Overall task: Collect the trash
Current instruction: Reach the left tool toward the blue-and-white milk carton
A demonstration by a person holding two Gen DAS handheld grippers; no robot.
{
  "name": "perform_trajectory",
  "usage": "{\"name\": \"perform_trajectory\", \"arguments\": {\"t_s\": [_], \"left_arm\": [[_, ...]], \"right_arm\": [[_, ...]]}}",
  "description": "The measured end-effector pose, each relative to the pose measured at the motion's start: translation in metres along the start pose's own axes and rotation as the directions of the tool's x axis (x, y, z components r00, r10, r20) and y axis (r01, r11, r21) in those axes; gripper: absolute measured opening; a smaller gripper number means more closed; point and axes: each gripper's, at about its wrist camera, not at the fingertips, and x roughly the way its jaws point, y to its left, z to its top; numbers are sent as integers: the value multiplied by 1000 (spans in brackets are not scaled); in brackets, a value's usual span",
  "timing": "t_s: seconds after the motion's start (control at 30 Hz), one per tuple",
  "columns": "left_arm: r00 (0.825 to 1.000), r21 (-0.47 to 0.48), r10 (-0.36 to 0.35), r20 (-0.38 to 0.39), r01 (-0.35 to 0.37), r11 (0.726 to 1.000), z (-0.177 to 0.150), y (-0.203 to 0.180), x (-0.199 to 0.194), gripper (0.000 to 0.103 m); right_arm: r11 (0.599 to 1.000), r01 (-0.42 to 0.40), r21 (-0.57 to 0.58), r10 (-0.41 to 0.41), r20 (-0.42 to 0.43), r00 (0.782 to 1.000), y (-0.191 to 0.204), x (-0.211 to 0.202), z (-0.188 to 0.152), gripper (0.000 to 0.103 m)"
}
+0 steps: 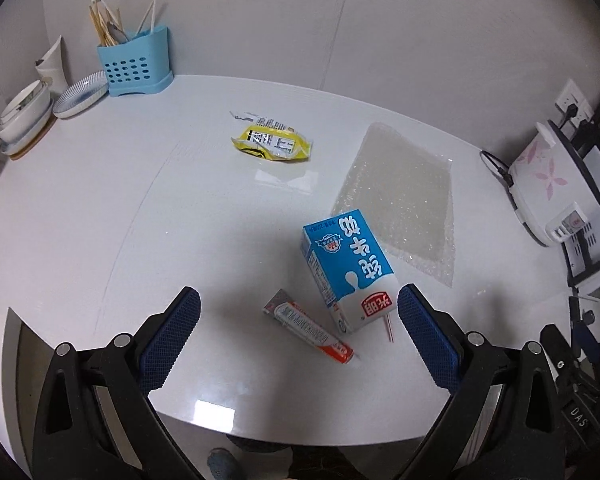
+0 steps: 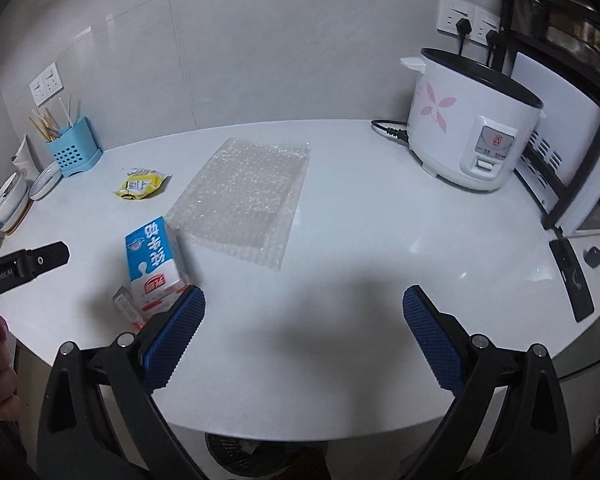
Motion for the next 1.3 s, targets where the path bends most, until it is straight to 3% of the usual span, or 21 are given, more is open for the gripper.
{"name": "perform_trajectory", "arguments": {"t_s": [0.27,0.5,0.67,0.9,0.97,1.03,1.3], "left_arm": [[992,-44,76,-104,-81,996,23,-37,71,97],[970,-68,175,-167,-188,980,29,-45,104,95],[963,-74,197,-185,-213,974,28,-47,111,93],[961,-105,165,-221,-192,976,33,-56,110,74],[960,-125,159,-231,-191,974,34,-57,110,76],[958,-138,173,-229,-208,968,33,-57,109,85],[945,-164,198,-261,-245,955,34,-63,122,86]], "right_arm": [[995,-46,-84,44,-27,999,-13,49,64,95],[987,-91,-134,86,-46,995,-7,81,92,95],[984,-129,-120,122,-68,990,2,98,107,95],[977,-156,-147,143,-99,985,23,113,119,95],[974,-166,-153,152,-96,984,26,114,121,95],[973,-175,-153,161,-100,982,26,116,121,95],[969,-194,-156,175,-123,977,26,126,122,95]]}}
